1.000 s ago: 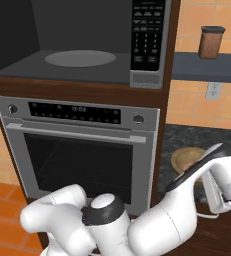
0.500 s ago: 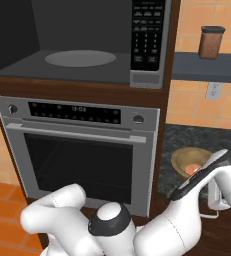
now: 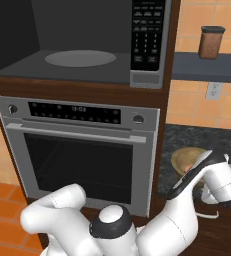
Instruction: Open the microwave, place the bowl with waffle inside the microwave, then close the microwave door and turn it on.
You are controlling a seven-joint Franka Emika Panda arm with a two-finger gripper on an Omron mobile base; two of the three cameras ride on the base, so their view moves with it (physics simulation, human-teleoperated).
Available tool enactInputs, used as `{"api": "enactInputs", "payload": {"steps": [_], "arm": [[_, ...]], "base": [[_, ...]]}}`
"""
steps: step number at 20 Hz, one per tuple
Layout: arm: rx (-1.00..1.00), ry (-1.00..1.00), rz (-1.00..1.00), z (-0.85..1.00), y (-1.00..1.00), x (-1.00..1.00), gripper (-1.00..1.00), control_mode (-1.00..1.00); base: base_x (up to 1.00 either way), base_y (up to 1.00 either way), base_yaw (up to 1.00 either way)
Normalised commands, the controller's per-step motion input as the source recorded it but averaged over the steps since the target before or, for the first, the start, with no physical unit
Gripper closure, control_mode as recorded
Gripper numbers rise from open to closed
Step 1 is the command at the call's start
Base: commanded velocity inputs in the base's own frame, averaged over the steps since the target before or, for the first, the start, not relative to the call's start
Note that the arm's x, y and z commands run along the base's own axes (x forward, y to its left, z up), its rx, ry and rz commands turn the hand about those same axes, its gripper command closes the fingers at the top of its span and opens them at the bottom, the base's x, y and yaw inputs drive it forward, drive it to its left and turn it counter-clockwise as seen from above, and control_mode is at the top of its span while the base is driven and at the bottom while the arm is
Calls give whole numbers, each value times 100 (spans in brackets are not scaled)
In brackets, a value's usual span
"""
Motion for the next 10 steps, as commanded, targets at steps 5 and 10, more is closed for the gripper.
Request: {"api": "enactInputs", "payload": {"steps": [5,10], "arm": [[-3,0,0,-15,-18,38,-100,-100],[-5,0,0,-18,-7,30,-100,-100]], "base": [[0,0,0],[0,0,0]]}}
